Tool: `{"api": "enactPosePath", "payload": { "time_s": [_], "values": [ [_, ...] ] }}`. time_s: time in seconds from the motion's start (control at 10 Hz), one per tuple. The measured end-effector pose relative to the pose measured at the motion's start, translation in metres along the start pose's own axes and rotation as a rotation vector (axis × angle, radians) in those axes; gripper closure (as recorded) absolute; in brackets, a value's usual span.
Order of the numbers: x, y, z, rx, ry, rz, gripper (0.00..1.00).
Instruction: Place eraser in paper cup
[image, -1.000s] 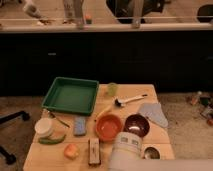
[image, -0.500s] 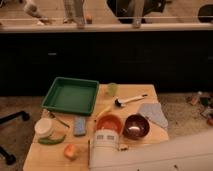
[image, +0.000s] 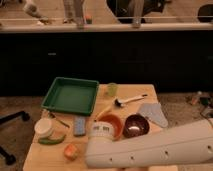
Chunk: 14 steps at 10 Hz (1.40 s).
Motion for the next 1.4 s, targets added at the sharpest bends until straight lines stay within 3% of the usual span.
{"api": "enactPosePath", "payload": {
  "time_s": [0.4, 1.0, 1.1, 1.4],
  "values": [
    [0.007, -0.016, 0.012, 0.090, -0.030, 0.118, 0.20],
    [0.007, -0.015, 0.013, 0.088, -0.031, 0.121, 0.20],
    [0.007, -0.016, 0.014, 0.068, -0.035, 0.109, 0.20],
    [0.017, -0.051, 0.026, 0.006, -0.028, 0.086, 0.20]
  ]
}}
